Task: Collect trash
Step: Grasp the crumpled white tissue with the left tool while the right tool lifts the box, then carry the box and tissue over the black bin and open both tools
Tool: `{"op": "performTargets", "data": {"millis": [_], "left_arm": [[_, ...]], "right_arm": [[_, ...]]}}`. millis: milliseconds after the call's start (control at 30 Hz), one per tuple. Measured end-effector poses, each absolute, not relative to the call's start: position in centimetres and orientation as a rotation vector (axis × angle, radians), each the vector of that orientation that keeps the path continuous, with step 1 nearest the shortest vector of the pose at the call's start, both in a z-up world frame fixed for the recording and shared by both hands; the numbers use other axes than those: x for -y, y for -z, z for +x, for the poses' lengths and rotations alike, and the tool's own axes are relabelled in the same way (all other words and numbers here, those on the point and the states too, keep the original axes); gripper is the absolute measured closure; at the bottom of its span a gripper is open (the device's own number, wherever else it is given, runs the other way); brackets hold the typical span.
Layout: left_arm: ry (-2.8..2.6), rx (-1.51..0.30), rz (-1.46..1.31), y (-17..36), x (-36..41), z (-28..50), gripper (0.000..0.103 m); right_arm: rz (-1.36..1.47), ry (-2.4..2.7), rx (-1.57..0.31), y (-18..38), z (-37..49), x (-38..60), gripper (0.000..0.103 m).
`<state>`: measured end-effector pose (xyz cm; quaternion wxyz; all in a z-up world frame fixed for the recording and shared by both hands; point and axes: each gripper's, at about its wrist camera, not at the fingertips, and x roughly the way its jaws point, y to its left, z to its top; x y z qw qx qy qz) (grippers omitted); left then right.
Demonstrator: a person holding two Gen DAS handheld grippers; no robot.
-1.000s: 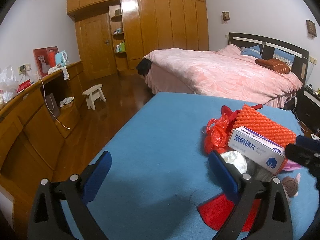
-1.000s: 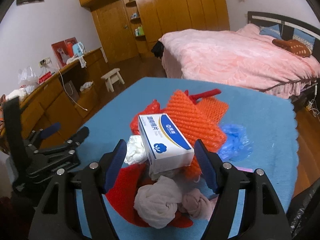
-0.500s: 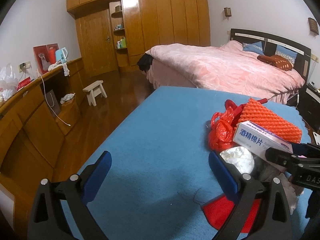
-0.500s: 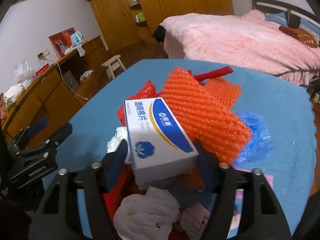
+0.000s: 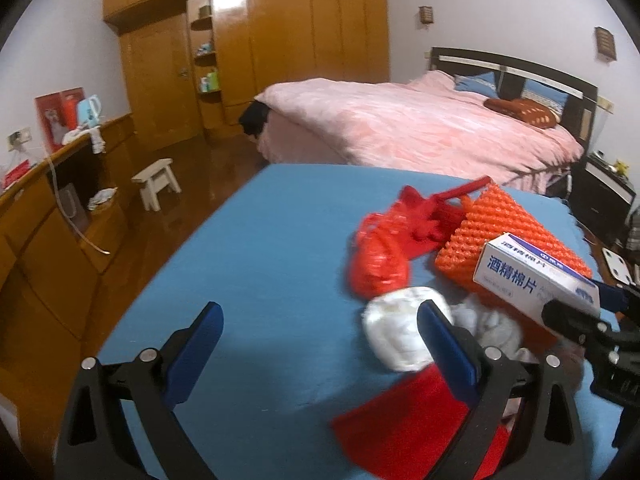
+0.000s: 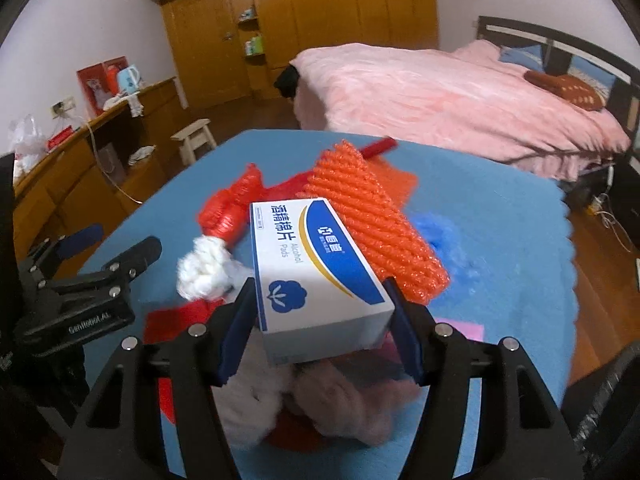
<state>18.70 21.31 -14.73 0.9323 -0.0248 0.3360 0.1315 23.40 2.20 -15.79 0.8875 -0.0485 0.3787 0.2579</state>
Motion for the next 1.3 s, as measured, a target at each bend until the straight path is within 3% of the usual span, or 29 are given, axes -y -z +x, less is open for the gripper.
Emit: {"op": "performTargets", "data": {"millis": [267, 400, 633, 667, 1300], "left_arm": [[-0.103, -0.788, -0.088, 17.3, -19.7, 21.4, 0.029], [0.002, -0.82, -0.129, 18.2, -19.6, 22.0, 0.05], [0.007, -0.781, -0.183, 17.0, -20.6, 20.9, 0.067], [0.003, -0.777, -0.181, 16.8, -20.7, 20.9, 0.067], [0.002, -0.634, -0.115, 9.4, -18.8, 17.1, 0.07]], "right_arm": [[-0.069, -0.564, -0.812, 16.7, 23.8, -1.2, 0.041], [-0.072, -0.575, -0.822, 16.7, 24.3, -1.6, 0.039], [-0.07, -0.581, -0.832, 16.9, 24.9, -2.6, 0.036], [-0.07, -0.587, -0.831, 16.8, 24.9, -2.7, 0.042], [0.014, -0.565, -0.679, 9.4, 19.8, 2.5, 0.043]]}}
